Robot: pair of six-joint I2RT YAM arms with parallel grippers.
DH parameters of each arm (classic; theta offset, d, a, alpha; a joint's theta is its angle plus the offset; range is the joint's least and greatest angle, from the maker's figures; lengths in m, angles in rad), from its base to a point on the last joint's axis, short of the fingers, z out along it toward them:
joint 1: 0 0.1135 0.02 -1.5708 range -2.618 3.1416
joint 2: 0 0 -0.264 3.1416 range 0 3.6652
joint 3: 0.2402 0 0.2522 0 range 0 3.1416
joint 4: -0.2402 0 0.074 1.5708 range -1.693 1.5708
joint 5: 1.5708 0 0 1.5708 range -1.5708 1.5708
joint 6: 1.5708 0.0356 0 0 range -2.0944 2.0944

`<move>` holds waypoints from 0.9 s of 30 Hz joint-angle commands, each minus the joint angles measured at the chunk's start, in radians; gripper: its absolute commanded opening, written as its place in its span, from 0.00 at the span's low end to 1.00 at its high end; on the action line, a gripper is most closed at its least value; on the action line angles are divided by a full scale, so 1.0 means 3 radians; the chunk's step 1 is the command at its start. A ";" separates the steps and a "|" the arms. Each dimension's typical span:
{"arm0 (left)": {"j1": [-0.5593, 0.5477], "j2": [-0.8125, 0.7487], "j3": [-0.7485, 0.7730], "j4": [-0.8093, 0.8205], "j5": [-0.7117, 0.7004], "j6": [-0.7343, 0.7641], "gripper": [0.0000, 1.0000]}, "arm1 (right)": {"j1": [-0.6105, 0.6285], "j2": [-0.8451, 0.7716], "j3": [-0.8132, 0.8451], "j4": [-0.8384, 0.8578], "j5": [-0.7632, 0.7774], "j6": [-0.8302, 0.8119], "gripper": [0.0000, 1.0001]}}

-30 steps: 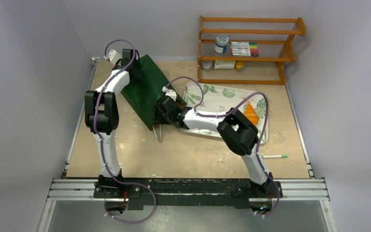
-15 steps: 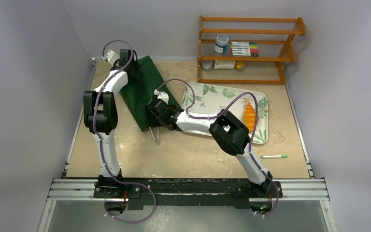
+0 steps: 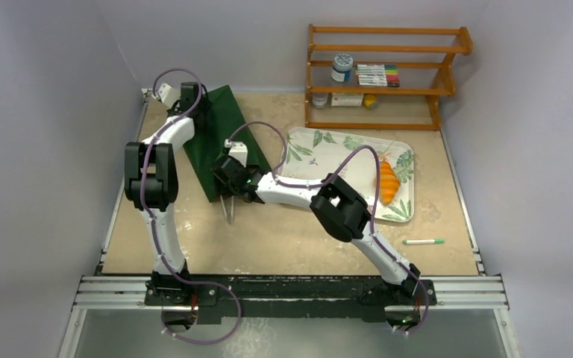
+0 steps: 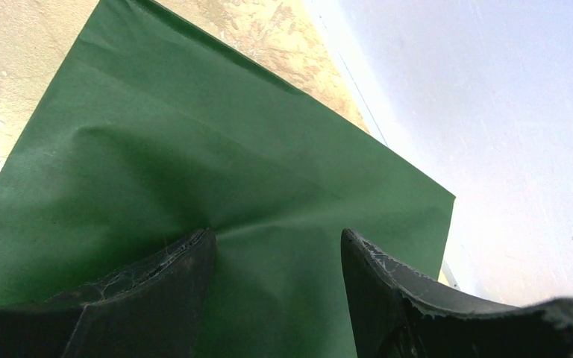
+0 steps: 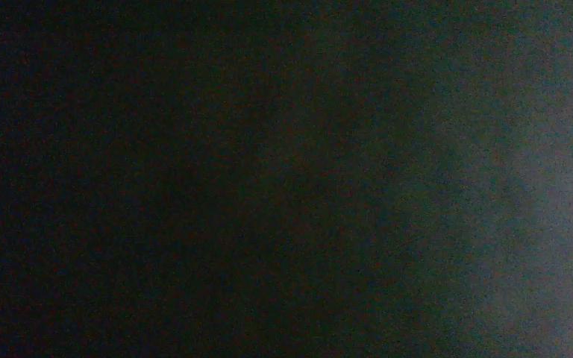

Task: Take the fake bread out of the paper bag
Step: Pick up the clamp from the paper bag.

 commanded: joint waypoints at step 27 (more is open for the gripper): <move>0.0012 0.0105 -0.0001 -0.0582 0.0112 -0.0159 0.64 | 0.0013 -0.1402 -0.1689 0.0126 -0.0172 0.0211 0.18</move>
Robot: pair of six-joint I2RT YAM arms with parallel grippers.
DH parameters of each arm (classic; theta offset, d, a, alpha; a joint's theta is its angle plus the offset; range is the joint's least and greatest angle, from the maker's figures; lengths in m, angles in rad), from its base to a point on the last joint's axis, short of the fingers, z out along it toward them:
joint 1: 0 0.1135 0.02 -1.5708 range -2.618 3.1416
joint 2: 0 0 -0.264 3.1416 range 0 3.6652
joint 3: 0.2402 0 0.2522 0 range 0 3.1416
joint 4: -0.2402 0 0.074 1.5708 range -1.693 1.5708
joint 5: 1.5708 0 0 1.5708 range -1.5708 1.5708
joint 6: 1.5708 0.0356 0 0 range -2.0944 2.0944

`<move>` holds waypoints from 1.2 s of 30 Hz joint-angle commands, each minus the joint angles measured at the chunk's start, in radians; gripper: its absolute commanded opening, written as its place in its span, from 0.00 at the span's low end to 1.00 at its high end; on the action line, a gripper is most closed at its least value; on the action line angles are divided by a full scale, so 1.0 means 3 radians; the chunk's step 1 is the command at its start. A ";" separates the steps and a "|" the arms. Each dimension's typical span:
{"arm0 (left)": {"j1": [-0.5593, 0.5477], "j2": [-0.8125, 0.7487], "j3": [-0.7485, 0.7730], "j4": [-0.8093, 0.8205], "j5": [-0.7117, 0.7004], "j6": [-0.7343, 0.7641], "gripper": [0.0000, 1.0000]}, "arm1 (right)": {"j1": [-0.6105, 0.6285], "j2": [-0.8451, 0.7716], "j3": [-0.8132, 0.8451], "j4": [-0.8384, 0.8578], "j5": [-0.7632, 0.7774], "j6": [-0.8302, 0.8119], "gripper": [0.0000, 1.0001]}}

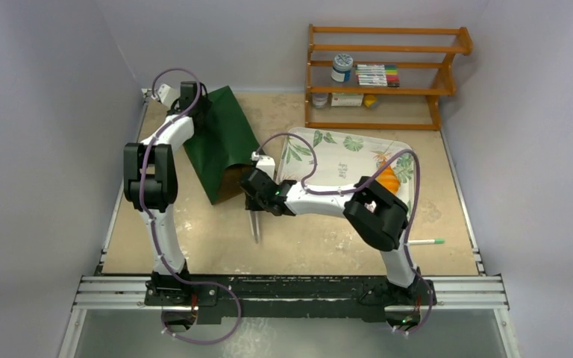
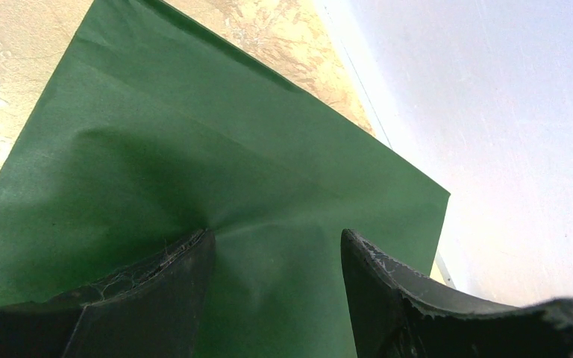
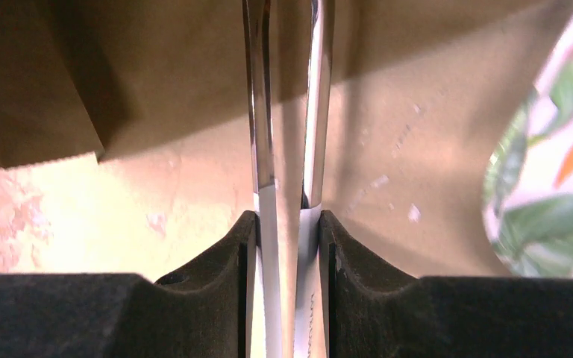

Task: Take the fake bread out of the paper bag
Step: Take out the fake bread from the paper bag.

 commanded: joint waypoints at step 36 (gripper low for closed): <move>-0.0016 0.0228 0.0229 -0.0649 0.0021 -0.0094 0.64 | 0.0793 -0.2654 -0.1667 -0.0629 -0.0397 0.0238 0.18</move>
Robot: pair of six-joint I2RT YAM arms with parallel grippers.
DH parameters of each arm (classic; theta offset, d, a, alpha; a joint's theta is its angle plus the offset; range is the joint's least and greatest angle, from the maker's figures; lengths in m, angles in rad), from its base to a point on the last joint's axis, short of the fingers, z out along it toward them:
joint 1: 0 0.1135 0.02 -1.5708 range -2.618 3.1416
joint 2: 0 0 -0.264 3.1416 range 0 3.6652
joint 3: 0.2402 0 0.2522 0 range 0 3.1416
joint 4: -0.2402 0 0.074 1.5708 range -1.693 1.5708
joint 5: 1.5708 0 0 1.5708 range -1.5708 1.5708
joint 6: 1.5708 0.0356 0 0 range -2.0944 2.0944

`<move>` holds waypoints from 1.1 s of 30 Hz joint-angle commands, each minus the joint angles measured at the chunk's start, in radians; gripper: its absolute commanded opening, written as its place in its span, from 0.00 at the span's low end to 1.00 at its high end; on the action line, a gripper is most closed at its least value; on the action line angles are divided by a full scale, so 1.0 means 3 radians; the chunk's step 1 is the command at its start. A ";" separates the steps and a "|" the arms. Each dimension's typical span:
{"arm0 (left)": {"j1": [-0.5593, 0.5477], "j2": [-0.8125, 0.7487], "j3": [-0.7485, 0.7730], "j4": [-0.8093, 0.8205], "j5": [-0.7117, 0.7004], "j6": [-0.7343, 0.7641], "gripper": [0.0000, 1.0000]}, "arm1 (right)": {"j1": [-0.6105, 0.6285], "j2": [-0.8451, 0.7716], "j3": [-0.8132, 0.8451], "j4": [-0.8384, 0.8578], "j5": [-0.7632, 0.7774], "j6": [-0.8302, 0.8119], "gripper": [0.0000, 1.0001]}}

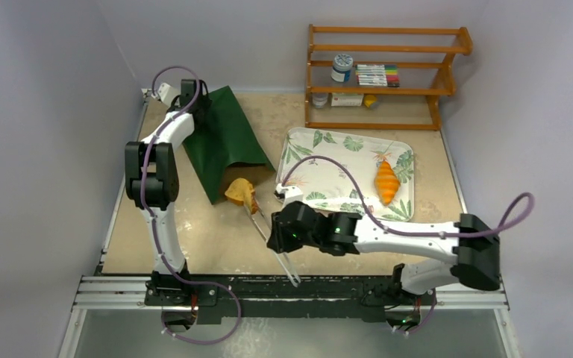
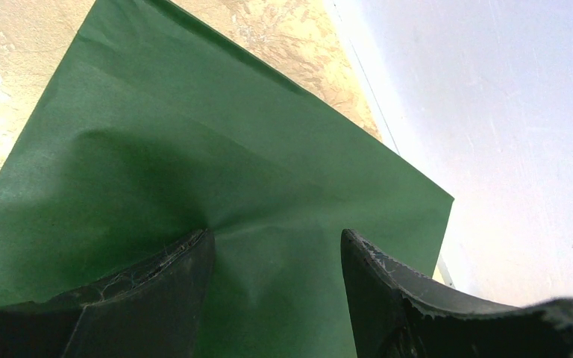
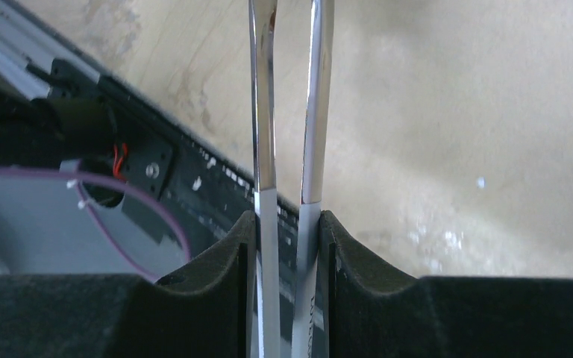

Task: Take the fake bread out of the paper bag
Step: Take out the fake bread from the paper bag, then place the fake bread in the container.

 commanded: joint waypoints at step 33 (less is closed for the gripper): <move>0.0110 -0.0209 -0.0465 -0.0293 0.0190 -0.0196 0.64 | -0.0289 -0.1542 -0.0359 -0.2248 0.1600 0.2543 0.17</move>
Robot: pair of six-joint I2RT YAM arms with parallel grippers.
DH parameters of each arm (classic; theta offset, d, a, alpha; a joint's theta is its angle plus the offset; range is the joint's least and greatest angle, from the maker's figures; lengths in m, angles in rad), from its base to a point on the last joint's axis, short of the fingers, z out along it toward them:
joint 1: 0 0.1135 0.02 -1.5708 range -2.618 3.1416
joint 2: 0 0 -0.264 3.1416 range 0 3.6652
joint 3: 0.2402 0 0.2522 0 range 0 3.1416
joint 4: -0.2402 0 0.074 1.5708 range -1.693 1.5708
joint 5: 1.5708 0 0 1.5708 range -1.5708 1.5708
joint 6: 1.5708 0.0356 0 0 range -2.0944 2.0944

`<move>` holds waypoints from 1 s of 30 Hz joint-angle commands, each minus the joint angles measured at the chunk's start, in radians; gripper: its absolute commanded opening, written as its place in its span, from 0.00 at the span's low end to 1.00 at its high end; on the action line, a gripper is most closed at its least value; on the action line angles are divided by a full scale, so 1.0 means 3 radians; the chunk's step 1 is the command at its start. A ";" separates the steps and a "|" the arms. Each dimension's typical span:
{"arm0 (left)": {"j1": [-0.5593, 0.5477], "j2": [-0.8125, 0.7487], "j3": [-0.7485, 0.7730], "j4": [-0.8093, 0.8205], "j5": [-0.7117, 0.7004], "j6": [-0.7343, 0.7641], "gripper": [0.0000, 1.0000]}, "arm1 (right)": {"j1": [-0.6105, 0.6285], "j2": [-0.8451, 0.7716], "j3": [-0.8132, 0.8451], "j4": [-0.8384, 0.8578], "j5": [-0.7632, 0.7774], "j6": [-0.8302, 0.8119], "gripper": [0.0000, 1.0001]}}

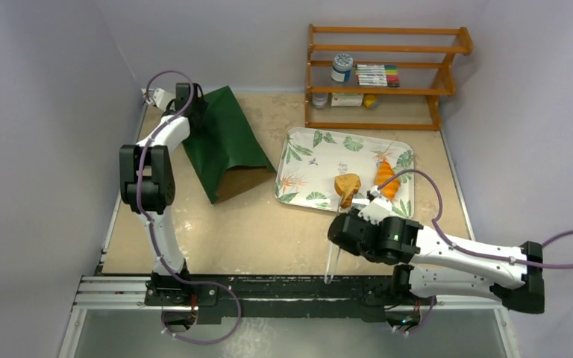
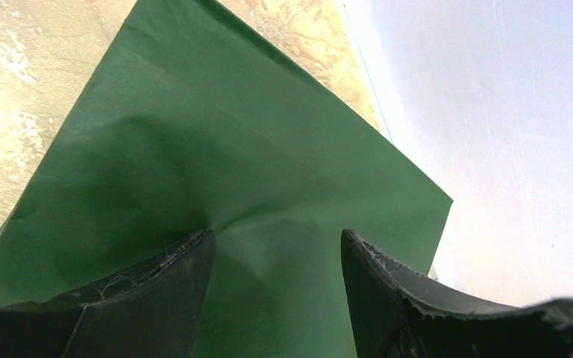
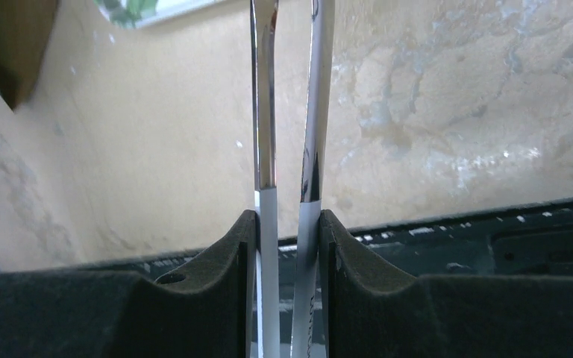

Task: Take the fake bread out of the paper bag
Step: Place the fake bread in the container.

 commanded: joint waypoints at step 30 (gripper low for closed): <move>0.0101 -0.0266 -0.0473 -0.0378 0.0173 0.0101 0.64 | -0.2290 0.0935 -0.0552 0.2276 -0.0599 -0.1937 0.50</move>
